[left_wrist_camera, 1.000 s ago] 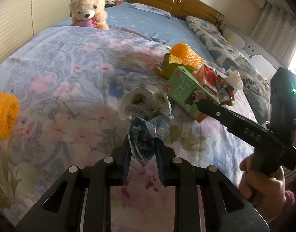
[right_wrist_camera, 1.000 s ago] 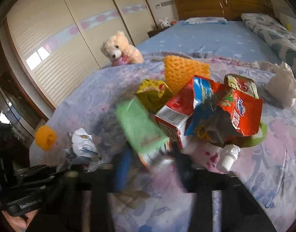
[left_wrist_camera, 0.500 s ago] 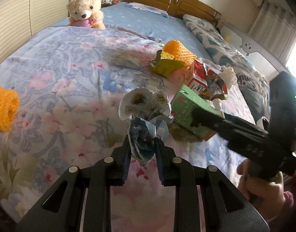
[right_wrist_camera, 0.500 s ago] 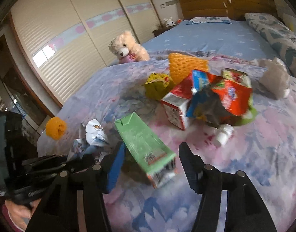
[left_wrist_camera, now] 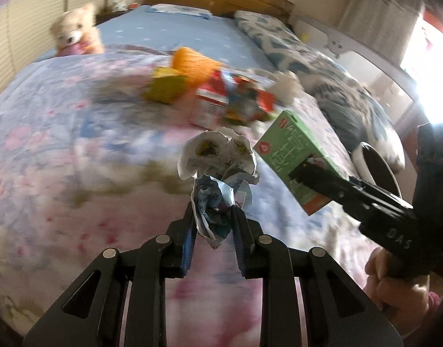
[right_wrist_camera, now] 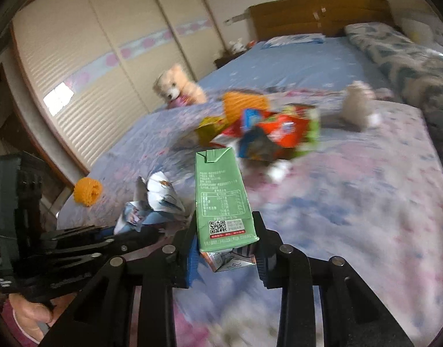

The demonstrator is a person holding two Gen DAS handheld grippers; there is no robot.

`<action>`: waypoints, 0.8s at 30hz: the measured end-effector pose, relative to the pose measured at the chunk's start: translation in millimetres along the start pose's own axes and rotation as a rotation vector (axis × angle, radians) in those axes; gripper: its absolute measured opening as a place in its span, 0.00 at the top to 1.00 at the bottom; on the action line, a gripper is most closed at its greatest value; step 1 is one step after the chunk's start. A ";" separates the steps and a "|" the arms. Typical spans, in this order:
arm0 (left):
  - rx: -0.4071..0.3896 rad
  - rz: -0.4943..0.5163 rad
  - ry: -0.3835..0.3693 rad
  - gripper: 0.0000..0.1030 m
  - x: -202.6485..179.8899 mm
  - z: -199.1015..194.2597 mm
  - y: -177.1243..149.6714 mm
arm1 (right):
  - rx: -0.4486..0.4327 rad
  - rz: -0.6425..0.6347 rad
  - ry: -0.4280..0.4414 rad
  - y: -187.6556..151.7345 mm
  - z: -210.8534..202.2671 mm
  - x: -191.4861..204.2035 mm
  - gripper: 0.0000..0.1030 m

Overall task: Collect trash
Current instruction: 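Carry the foil wrapper and green carton over the bin with both tools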

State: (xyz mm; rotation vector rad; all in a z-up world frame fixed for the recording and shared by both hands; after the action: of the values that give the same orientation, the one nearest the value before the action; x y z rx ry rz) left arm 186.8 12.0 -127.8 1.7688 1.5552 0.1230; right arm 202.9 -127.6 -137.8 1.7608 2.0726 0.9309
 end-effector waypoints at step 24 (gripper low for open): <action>0.127 0.251 -0.170 0.79 -156.4 59.2 -13.0 | -0.101 0.279 -0.198 -37.3 -106.3 -152.4 0.69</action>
State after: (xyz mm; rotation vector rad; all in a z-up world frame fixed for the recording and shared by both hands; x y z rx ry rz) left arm 168.3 -154.1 -114.8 2.0139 1.2408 -0.0049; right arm 146.8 -306.5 -110.7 2.0310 1.6605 0.8741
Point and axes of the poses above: each gripper's, at about its wrist camera, not at the fingertips, and z roughly the way its jaws point, x to its left, y to its top, the point moved 7 cm from there along z, roughly the way its jaws point, and after that the axes turned 11 degrees about -y, right-handed, at the moved point
